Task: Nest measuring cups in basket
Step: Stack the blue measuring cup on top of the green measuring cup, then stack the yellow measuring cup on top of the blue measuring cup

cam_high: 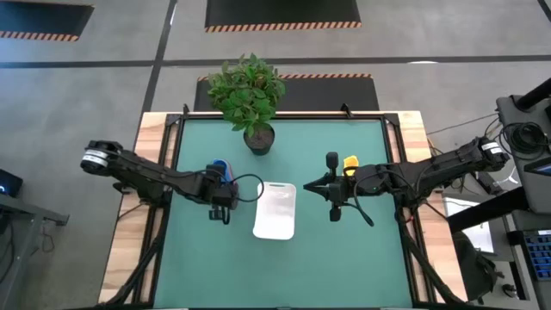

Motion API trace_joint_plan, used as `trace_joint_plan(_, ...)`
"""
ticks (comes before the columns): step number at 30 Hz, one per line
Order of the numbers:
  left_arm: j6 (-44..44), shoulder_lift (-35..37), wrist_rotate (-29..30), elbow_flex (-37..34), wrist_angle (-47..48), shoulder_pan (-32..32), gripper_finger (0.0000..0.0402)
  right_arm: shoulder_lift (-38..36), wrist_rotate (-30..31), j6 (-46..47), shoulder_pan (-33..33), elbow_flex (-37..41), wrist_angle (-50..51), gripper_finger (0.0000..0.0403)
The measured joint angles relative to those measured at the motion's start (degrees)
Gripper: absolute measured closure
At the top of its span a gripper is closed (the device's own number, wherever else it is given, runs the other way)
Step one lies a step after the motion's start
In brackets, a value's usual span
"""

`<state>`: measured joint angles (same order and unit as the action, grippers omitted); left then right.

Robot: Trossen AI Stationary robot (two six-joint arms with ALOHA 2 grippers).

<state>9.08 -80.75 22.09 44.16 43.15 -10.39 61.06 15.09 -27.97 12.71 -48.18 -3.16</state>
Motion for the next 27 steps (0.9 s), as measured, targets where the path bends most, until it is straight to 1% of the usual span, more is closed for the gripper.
trace_joint_plan(7, 0.55, 2.04, 2.11, 0.09, -0.26, 0.11, 0.0402, 0.00, -0.02, -0.09, 0.00, 0.00, 0.00, 0.0394)
trace_joint_plan(11, 0.66, 2.48, 2.04, 0.11, -0.26, 0.01, 0.0402, 0.00, 0.01, 0.44, 0.00, 0.00, 0.02, 0.0394)
trace_joint_plan(13, 0.54, 3.37, 1.62, 0.69, -0.22, -0.50, 0.0402, 0.00, 0.01, 1.89, 0.00, 0.00, 0.10, 0.0394)
trace_joint_plan(16, -2.02, 6.33, 0.98, 2.02, -1.75, -2.17, 0.0402, 0.00, 0.45, 6.85, 0.00, 0.00, 0.39, 0.0394)
trace_joint_plan(18, -5.73, 9.56, 0.96, 2.26, -6.16, -3.63, 0.0402, 0.00, 2.62, 12.89, -0.11, 0.00, 1.28, 0.0394)
trace_joint_plan(21, -12.73, 15.29, 0.94, 1.19, -17.38, -5.79, 0.0402, -0.04, 5.93, 25.91, -1.15, -0.02, 6.69, 0.0394)
trace_joint_plan(24, -19.62, 20.43, 0.91, -0.73, -27.19, -7.33, 0.0402, 0.10, 5.97, 42.54, -3.08, -0.02, 16.57, 0.0394)
trace_joint_plan(27, -24.67, 24.77, 0.96, -2.20, -33.10, -7.58, 0.0402, 0.91, 5.97, 57.50, -5.05, -0.02, 28.11, 0.0394)
